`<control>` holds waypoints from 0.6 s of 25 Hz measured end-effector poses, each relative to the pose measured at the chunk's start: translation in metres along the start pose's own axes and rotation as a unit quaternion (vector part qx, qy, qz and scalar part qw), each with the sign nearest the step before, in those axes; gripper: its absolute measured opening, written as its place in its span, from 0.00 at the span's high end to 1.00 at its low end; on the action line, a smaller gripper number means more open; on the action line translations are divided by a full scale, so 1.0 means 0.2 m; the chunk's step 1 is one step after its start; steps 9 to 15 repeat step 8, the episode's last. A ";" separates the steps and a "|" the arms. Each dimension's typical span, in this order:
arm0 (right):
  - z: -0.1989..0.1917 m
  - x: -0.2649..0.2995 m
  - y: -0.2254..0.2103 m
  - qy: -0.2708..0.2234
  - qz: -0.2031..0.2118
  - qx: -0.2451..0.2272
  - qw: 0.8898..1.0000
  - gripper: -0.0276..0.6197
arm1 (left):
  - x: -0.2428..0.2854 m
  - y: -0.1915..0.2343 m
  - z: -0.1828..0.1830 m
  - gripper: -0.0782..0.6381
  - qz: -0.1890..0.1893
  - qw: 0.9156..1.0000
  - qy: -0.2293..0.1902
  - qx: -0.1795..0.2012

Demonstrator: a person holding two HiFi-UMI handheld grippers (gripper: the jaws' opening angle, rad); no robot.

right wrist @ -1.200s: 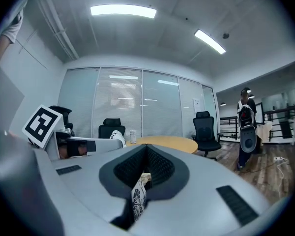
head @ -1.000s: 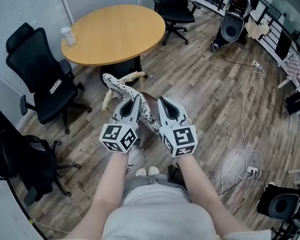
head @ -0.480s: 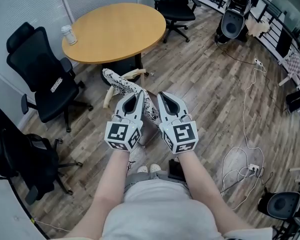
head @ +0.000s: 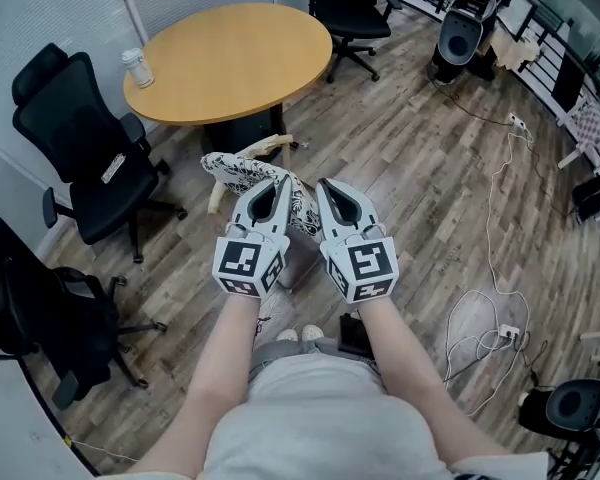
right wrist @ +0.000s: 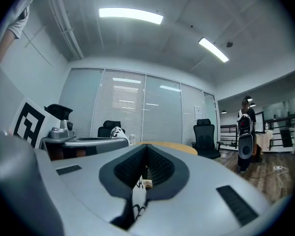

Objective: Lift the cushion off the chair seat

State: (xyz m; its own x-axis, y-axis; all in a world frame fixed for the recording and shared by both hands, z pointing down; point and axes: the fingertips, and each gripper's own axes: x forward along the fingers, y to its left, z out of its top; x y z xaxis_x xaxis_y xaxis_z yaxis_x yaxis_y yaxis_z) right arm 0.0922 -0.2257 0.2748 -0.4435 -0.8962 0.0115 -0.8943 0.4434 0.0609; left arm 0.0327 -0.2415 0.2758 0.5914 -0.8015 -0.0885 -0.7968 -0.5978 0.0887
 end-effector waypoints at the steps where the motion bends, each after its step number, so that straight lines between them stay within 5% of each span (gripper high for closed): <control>1: 0.00 0.00 0.00 0.000 0.000 0.000 1.000 0.92 | 0.00 0.00 0.00 0.88 -0.001 1.000 0.000 0.002; 15: -0.01 0.00 0.02 0.000 0.000 0.000 1.000 0.92 | -0.01 -0.02 0.01 0.88 -0.012 1.000 0.002 0.019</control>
